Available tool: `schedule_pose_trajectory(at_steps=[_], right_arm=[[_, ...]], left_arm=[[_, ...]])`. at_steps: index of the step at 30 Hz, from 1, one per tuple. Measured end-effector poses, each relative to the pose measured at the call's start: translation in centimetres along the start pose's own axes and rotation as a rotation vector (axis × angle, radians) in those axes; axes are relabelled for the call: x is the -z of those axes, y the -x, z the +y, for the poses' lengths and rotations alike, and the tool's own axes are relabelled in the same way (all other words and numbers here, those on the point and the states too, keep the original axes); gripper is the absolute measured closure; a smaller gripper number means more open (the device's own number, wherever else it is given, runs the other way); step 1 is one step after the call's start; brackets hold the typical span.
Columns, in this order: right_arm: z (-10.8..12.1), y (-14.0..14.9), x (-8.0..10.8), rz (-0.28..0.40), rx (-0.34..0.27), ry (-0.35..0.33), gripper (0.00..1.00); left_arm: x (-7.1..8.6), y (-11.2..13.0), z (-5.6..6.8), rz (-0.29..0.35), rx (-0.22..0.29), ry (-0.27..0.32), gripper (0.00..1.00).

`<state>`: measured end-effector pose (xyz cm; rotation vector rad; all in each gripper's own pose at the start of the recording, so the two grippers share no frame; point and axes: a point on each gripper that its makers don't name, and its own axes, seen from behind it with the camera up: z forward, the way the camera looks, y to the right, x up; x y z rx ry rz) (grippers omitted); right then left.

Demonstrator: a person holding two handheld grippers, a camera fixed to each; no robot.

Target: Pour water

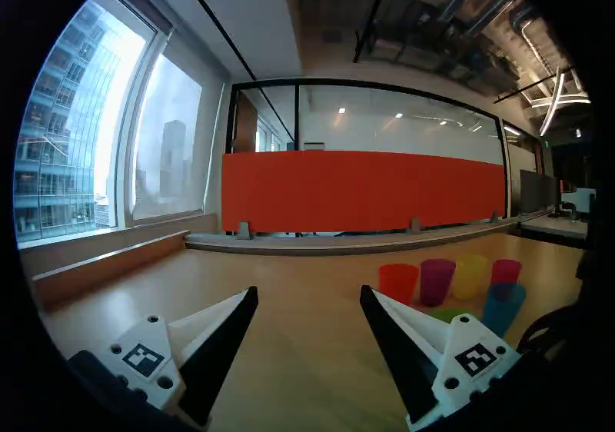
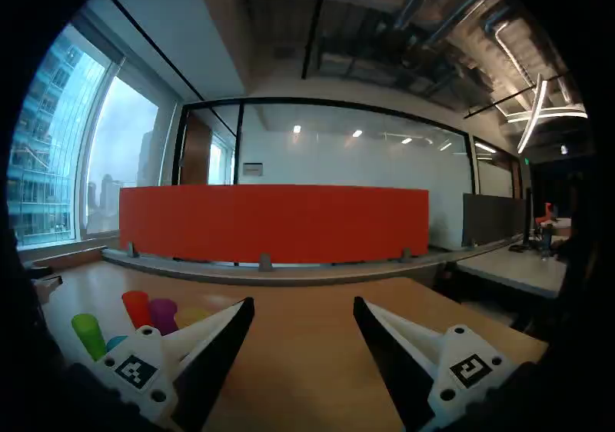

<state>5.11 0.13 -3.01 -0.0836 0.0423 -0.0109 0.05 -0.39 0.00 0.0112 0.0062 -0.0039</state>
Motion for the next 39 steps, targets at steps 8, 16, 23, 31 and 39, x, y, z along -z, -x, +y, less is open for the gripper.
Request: schedule_pose_trajectory(at_steps=[8,16,23,31,39], right_arm=[[0.3,-0.2,0.1,0.005,-0.001,0.005,0.0],[0.5,-0.2,0.1,0.008,0.008,0.004,0.0],[0.8,0.0,-0.1,0.022,0.021,0.003,0.0],[0.2,0.7,-0.8,0.035,0.029,-0.022,0.0],[-0.8,1.9,-1.6,0.039,0.034,-0.066,0.0]], left_arm=[[0.0,0.0,0.0,-0.001,-0.002,0.001,0.01],[0.0,0.0,0.0,-0.003,-0.002,0.002,0.01],[0.1,0.0,0.0,-0.004,-0.003,0.002,0.01],[0.0,0.0,0.0,-0.003,-0.003,0.002,0.01],[0.0,0.0,0.1,-0.004,-0.004,0.002,0.01]])
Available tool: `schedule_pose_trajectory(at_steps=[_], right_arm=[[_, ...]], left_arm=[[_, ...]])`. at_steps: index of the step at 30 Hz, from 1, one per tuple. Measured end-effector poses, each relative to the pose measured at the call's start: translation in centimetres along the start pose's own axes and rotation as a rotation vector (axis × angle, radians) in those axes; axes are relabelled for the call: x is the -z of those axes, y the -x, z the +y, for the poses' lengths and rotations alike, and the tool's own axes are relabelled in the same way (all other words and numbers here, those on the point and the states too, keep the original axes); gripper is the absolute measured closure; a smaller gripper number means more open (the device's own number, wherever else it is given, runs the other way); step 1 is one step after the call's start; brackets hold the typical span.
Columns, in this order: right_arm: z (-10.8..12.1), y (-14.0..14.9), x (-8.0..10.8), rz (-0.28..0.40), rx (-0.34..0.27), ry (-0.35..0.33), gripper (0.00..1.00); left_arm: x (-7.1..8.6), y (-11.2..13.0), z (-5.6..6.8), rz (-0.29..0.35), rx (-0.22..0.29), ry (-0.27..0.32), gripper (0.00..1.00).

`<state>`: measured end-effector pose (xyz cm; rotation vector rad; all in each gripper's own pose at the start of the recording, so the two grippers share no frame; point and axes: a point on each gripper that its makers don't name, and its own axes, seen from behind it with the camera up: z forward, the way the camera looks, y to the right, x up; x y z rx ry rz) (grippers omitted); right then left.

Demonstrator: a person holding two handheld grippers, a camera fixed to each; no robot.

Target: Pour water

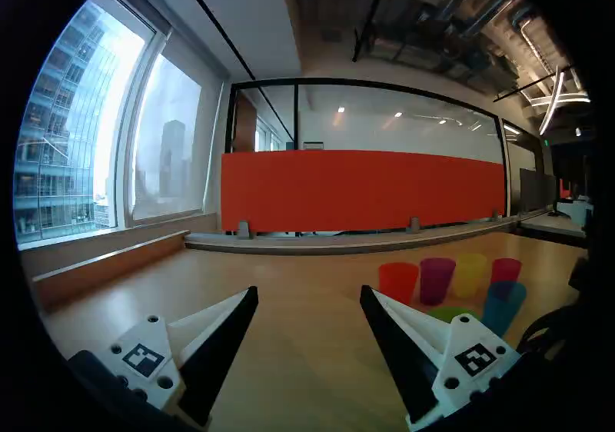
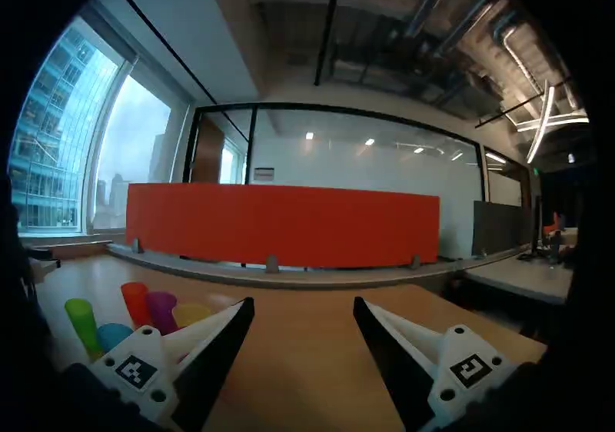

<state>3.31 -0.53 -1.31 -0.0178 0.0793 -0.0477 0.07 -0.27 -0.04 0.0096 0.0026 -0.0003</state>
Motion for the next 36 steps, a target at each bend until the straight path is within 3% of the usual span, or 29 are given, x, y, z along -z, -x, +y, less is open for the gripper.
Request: schedule_pose_trajectory(at_steps=[22,36], right_arm=[[0.5,4.4,-1.0,-0.031,-0.035,-0.002,0.0],[1.1,5.6,-1.1,-0.062,-0.047,0.012,0.0]], left_arm=[[0.0,0.0,-0.1,0.0,0.0,0.0,0.01],[0.0,0.0,-0.1,0.0,0.0,0.0,0.01]])
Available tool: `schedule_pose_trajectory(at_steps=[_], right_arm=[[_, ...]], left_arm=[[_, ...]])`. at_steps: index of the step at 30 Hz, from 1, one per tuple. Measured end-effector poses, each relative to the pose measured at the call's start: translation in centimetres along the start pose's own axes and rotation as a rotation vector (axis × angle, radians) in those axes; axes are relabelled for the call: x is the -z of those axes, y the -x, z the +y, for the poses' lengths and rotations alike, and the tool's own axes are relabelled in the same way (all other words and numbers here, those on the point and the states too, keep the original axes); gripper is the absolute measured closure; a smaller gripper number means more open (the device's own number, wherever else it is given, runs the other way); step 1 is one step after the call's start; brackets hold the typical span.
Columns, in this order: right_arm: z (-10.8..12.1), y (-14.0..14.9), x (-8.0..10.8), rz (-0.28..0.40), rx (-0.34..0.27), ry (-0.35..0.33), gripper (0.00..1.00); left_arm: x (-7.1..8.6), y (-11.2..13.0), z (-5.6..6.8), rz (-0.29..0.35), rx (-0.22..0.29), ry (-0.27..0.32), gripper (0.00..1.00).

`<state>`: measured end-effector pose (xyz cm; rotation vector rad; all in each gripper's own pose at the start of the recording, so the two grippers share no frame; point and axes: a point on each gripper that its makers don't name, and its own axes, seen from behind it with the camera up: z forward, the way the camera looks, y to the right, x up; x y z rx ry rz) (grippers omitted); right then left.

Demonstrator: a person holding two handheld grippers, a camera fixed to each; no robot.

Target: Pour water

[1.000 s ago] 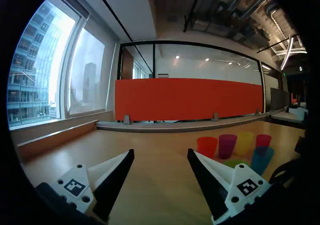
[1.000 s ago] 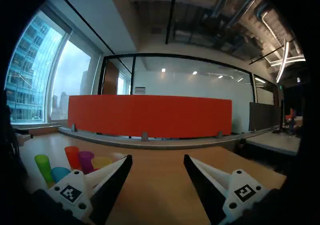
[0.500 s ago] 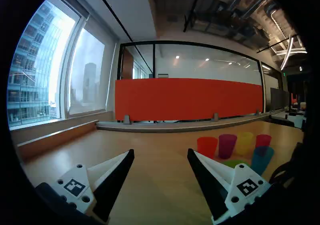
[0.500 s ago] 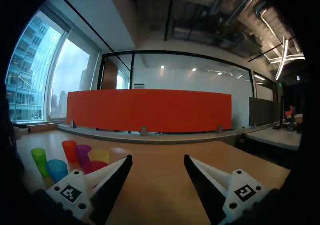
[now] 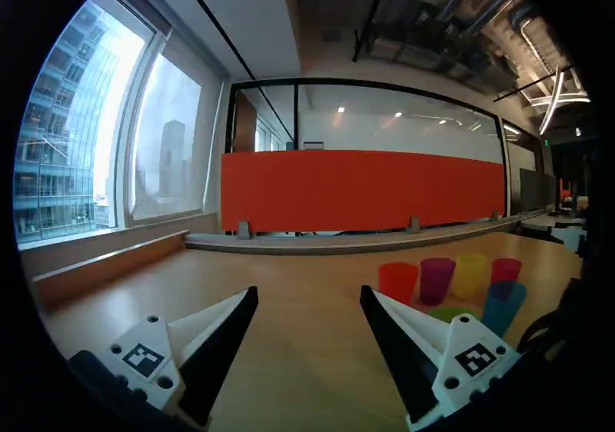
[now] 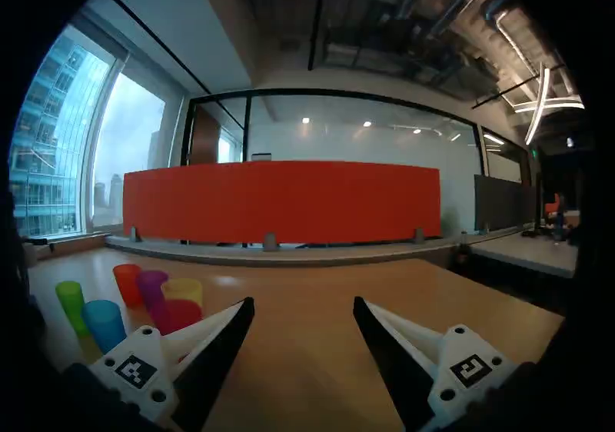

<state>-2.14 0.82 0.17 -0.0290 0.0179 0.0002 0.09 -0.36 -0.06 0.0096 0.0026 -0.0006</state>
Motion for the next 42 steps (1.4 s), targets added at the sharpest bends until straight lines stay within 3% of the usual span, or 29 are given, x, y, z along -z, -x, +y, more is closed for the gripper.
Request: schedule_pose_trajectory(at_steps=[42], right_arm=[[-0.45,0.04,0.12,-0.001,-0.001,-0.016,0.0]], left_arm=[[-0.03,-0.01,0.07,0.0,0.0,0.0,0.01]])
